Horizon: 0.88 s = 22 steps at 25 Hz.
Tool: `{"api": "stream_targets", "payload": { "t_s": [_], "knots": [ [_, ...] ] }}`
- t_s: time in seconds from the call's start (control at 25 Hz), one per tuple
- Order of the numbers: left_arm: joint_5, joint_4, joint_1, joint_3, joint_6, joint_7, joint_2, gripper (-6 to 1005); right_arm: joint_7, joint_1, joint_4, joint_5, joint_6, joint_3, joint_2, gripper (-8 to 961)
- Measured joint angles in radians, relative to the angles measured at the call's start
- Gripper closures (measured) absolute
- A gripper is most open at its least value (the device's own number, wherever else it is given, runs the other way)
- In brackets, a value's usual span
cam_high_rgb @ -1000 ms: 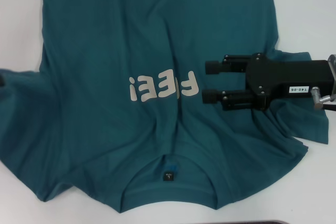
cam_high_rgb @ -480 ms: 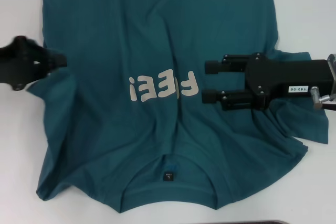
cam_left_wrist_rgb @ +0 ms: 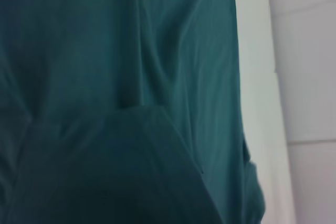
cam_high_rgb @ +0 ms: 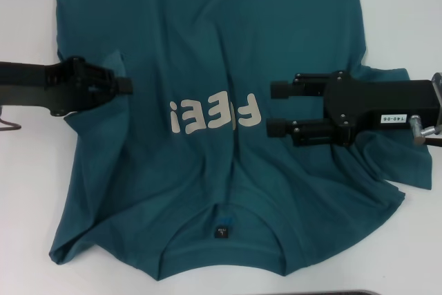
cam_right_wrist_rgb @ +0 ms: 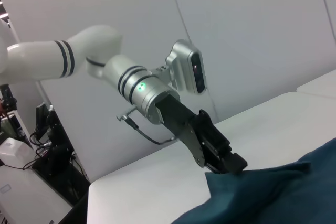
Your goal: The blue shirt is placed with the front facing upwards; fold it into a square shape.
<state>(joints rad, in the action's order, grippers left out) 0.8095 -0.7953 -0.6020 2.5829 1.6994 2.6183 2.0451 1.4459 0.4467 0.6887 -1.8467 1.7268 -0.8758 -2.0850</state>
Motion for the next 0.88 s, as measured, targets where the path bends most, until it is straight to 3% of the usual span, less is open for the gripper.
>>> {"api": "stream_targets", "payload": {
  "t_s": [0.32, 0.44, 0.88],
  "knots": [
    [0.012, -0.039, -0.001, -0.027, 0.031, 0.032, 0.007, 668, -0.001, 0.011, 0.0, -0.003, -0.002, 0.003, 0.0, 159],
    [0.024, -0.04, -0.006, -0.046, 0.047, 0.036, 0.011, 555, 0.0, 0.014, 0.003, -0.003, -0.013, 0.003, -0.001, 159],
    [0.089, -0.089, -0.001, -0.046, 0.115, 0.058, 0.014, 555, 0.001, 0.016, 0.003, -0.004, -0.017, 0.003, -0.001, 160]
  ]
}}
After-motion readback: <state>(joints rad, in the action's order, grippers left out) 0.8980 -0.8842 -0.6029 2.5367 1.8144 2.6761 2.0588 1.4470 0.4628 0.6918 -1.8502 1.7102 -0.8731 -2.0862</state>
